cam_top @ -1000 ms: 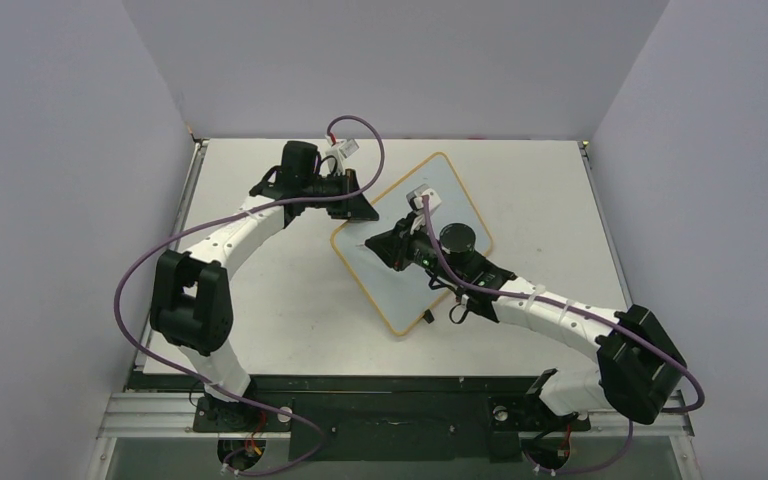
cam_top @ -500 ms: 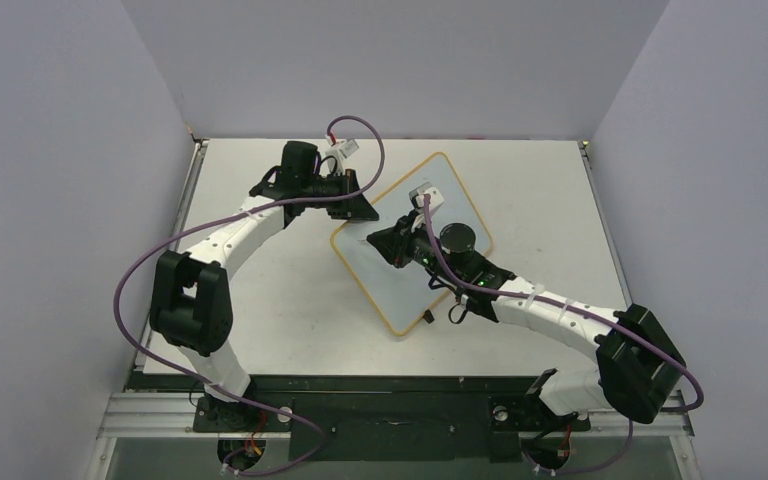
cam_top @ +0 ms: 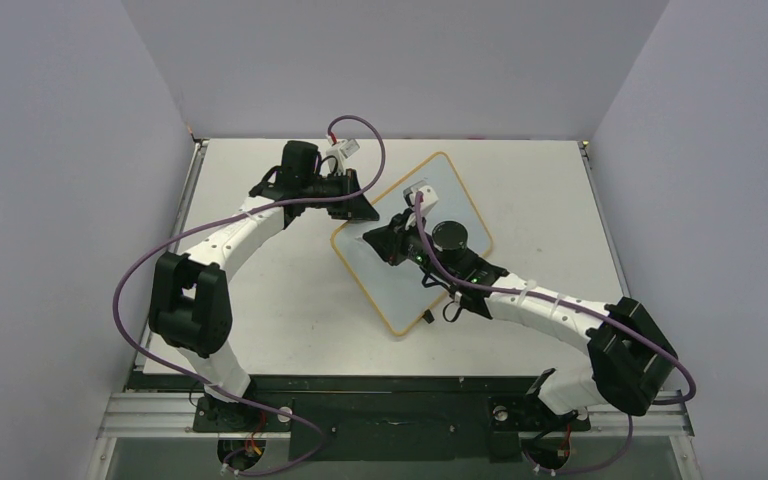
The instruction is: Write a sentence on the whiteboard
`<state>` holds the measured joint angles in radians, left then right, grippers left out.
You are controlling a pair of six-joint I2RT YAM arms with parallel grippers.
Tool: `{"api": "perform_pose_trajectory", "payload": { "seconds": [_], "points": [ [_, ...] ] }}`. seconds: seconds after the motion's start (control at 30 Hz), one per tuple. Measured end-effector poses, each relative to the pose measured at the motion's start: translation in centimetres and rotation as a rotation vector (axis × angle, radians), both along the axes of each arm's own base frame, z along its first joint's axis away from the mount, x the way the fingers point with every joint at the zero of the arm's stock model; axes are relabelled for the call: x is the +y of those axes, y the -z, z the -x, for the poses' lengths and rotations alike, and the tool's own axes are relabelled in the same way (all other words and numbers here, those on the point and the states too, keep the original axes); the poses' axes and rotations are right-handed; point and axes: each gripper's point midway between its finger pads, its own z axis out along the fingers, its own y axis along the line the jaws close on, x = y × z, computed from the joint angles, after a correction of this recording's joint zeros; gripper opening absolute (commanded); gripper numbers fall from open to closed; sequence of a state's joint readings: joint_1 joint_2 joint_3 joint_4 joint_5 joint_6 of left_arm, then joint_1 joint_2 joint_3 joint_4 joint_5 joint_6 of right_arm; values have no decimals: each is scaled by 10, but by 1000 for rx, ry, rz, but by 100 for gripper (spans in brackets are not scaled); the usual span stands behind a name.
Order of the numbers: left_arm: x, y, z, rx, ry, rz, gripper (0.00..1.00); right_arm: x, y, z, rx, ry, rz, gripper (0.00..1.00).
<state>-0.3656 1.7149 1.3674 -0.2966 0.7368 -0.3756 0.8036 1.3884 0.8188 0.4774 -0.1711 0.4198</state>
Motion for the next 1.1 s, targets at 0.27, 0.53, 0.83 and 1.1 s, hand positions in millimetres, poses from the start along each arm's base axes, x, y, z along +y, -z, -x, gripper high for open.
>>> {"api": "perform_pose_trajectory", "payload": {
  "seconds": [0.27,0.53,0.83,1.1],
  "points": [
    [-1,0,0,-1,2,-1,0,3,1,3,2,-10,2,0],
    [0,1,-1,-12,4,-6,0,7,10,0,16,-10,7,0],
    [0,1,-1,-15,4,-8,0,9,9,-3,12,-6,6,0],
    [0,1,-1,-16,3,-9,0,8,9,-4,0,9,16,0]
  ]
}}
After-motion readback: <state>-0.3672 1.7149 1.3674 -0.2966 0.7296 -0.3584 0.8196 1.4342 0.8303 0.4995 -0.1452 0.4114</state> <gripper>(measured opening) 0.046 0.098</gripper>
